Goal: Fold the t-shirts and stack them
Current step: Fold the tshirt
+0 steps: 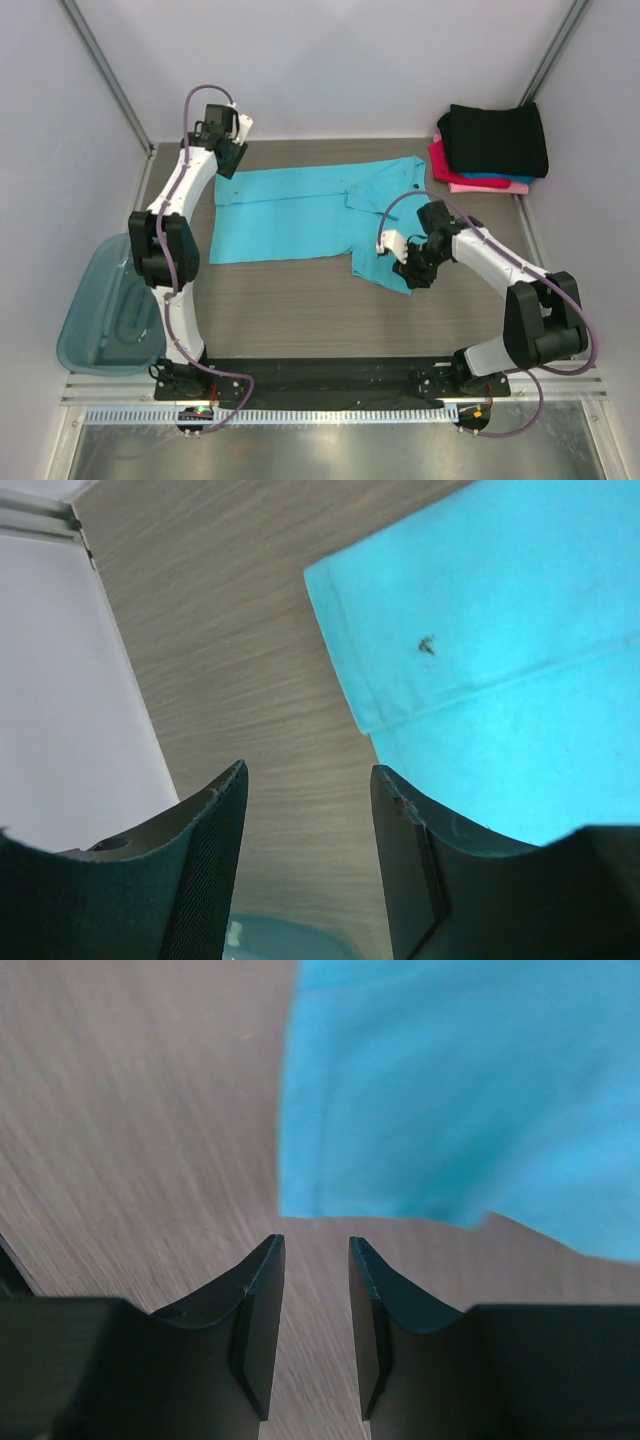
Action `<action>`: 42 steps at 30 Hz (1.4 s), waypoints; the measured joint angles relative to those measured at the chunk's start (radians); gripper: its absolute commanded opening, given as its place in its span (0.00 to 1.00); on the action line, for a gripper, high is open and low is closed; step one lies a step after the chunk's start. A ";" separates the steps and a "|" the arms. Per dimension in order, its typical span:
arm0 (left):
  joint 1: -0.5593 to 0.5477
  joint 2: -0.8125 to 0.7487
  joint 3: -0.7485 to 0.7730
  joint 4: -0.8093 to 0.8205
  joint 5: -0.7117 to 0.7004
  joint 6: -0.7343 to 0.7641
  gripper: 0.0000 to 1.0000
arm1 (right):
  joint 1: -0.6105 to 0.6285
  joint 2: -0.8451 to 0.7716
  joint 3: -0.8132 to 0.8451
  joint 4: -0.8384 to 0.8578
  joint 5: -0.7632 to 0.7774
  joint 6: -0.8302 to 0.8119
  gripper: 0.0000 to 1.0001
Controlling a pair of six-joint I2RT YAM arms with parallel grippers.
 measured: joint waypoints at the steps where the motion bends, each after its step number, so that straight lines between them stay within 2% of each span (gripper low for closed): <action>1: -0.002 -0.023 -0.021 0.001 0.005 -0.006 0.53 | 0.012 -0.002 -0.042 -0.001 -0.004 -0.033 0.38; 7: -0.011 -0.032 -0.128 -0.017 0.031 -0.018 0.54 | 0.058 -0.019 -0.172 0.005 -0.011 -0.153 0.38; 17: -0.020 -0.013 -0.151 -0.047 0.040 -0.031 0.55 | 0.061 -0.018 -0.173 0.066 0.000 -0.216 0.37; 25: -0.021 -0.021 -0.187 -0.048 0.042 -0.032 0.58 | 0.061 0.042 -0.167 0.079 0.010 -0.229 0.32; 26: -0.021 -0.027 -0.204 -0.048 0.043 -0.032 0.58 | 0.061 0.043 -0.167 0.082 0.010 -0.229 0.30; 30: -0.018 -0.063 -0.269 -0.093 0.067 -0.037 0.58 | 0.063 0.049 -0.162 0.089 0.013 -0.236 0.02; 36: 0.016 -0.185 -0.356 -0.207 0.149 -0.034 0.57 | 0.067 0.024 -0.148 0.074 0.025 -0.212 0.01; 42: 0.066 -0.246 -0.430 -0.314 0.203 0.004 0.53 | 0.067 -0.055 -0.031 0.059 0.024 -0.146 0.01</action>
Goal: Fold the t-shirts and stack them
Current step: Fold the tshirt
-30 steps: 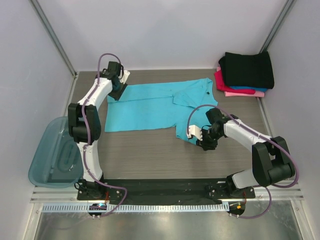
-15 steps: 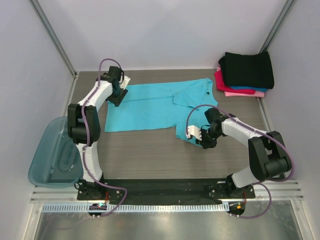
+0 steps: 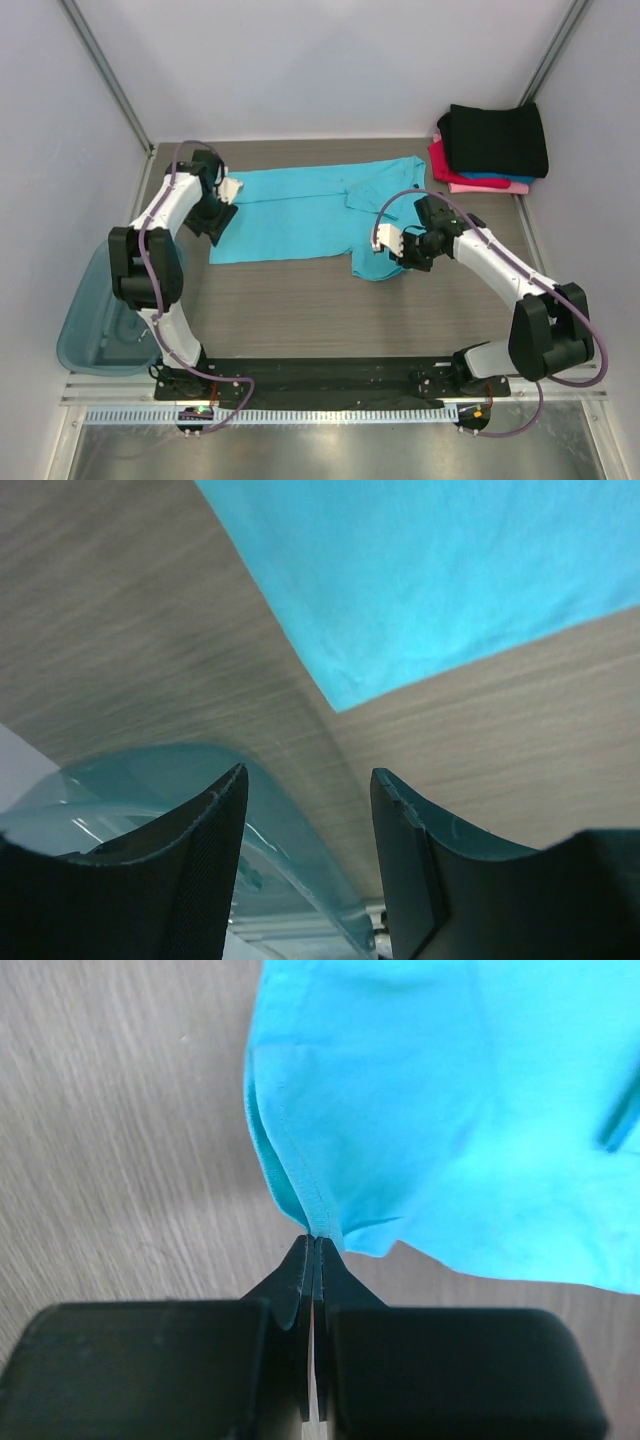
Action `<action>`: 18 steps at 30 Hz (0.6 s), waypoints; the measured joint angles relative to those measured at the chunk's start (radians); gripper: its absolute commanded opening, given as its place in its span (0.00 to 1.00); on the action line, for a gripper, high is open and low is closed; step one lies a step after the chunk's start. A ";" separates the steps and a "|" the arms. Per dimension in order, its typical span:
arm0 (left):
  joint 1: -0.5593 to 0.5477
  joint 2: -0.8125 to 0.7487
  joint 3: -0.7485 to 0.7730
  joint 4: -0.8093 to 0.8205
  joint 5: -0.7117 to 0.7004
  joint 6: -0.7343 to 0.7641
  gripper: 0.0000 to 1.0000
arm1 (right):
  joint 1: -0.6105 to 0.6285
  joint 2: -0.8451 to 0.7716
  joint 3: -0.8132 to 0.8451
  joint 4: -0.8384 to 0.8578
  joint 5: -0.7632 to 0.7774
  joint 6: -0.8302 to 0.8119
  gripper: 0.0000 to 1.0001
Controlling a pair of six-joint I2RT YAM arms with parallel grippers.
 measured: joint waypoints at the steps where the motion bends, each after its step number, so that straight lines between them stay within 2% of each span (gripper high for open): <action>1: 0.002 0.000 -0.013 -0.010 0.003 0.008 0.54 | 0.000 -0.004 0.018 0.001 -0.001 0.011 0.01; 8: 0.002 0.026 -0.054 -0.072 0.028 0.040 0.52 | 0.000 0.000 0.055 0.000 -0.003 0.060 0.01; 18: 0.004 0.171 -0.053 -0.045 0.026 0.037 0.50 | 0.000 0.016 0.068 -0.001 -0.002 0.082 0.01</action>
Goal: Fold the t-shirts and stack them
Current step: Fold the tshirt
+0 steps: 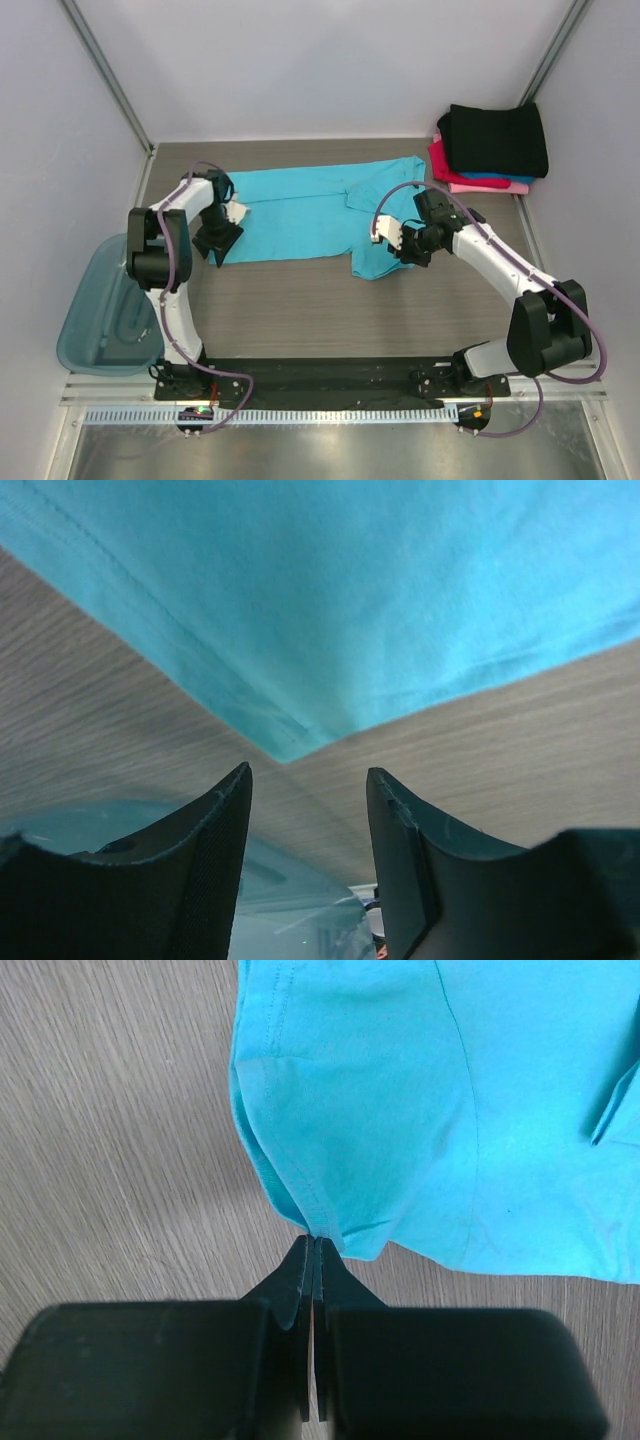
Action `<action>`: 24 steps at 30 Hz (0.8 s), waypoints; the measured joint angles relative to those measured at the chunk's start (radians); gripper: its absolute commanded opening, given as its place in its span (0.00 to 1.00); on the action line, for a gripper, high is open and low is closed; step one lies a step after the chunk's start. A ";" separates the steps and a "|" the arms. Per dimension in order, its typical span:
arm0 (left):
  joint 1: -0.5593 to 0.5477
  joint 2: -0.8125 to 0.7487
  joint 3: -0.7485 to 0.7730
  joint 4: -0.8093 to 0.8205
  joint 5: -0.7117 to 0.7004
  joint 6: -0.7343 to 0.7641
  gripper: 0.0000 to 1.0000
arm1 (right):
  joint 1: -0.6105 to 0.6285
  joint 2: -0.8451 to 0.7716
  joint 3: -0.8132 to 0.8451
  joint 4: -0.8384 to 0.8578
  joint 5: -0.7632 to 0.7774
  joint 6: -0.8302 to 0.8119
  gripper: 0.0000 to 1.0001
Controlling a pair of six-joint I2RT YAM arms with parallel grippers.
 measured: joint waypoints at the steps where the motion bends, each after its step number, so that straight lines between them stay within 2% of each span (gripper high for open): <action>1: 0.003 0.015 0.005 0.001 -0.004 0.000 0.50 | 0.000 0.000 0.000 0.000 0.001 0.000 0.01; 7: 0.019 0.068 0.041 0.010 -0.015 0.003 0.45 | 0.000 0.000 0.000 0.000 0.005 0.001 0.01; 11: 0.027 0.087 0.057 0.004 -0.016 0.003 0.29 | 0.000 0.002 0.000 0.000 0.006 0.010 0.01; 18: 0.030 0.098 0.073 -0.021 -0.007 0.007 0.25 | 0.000 0.017 0.012 0.006 0.022 0.040 0.01; 19: 0.030 0.098 0.073 -0.024 -0.004 0.007 0.22 | 0.000 0.017 0.013 0.006 0.023 0.046 0.01; 20: 0.030 0.098 0.073 -0.027 0.001 0.007 0.15 | 0.000 0.017 0.014 0.009 0.026 0.053 0.01; 21: 0.030 0.099 0.073 -0.031 0.005 0.008 0.04 | 0.000 0.017 0.016 0.012 0.028 0.060 0.01; 22: 0.030 0.100 0.073 -0.032 0.005 0.007 0.00 | 0.000 0.017 0.016 0.015 0.030 0.065 0.01; 24: 0.030 0.102 0.075 -0.042 0.018 0.008 0.00 | 0.000 0.019 0.018 0.020 0.033 0.077 0.01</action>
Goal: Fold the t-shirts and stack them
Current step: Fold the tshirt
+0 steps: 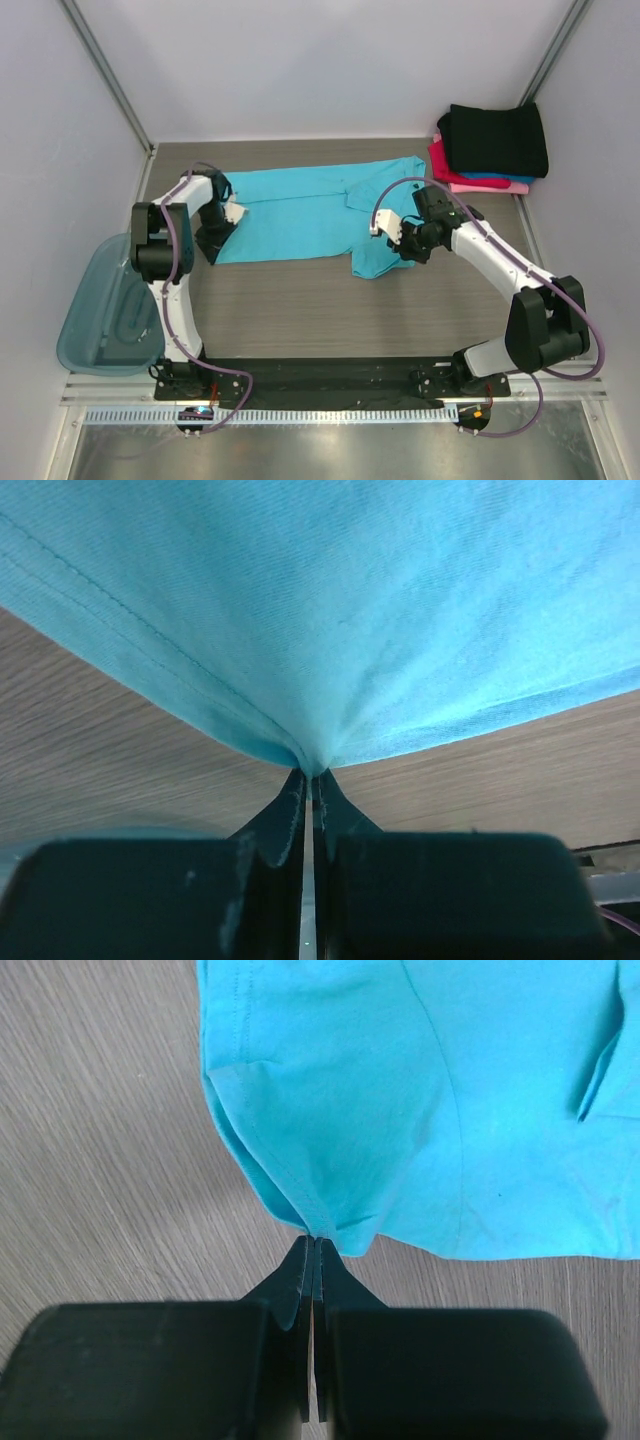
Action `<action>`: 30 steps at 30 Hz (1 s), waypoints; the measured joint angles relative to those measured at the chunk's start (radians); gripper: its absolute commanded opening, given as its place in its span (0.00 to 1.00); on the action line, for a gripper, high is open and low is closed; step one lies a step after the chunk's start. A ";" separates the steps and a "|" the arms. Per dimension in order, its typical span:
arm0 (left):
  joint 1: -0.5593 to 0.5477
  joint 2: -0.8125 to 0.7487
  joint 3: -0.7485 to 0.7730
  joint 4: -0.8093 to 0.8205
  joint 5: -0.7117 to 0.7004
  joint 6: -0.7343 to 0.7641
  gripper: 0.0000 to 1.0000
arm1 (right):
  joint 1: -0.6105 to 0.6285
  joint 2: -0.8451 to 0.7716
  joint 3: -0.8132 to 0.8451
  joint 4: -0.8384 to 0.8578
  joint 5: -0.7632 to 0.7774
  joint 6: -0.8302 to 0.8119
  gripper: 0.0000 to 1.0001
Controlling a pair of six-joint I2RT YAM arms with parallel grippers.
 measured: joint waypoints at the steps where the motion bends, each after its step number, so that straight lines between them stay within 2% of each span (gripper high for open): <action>1: 0.000 0.001 0.001 -0.005 0.005 0.001 0.00 | 0.000 0.003 0.004 0.000 0.003 0.007 0.01; 6: 0.002 0.005 0.028 -0.037 0.030 0.000 0.00 | 0.000 0.015 0.060 0.007 0.025 0.051 0.01; 14: 0.007 0.016 0.254 -0.118 0.073 -0.001 0.00 | -0.013 0.079 0.291 0.050 0.066 0.100 0.01; 30: 0.030 0.176 0.590 -0.174 0.080 -0.011 0.00 | -0.140 0.396 0.666 0.143 0.180 0.254 0.01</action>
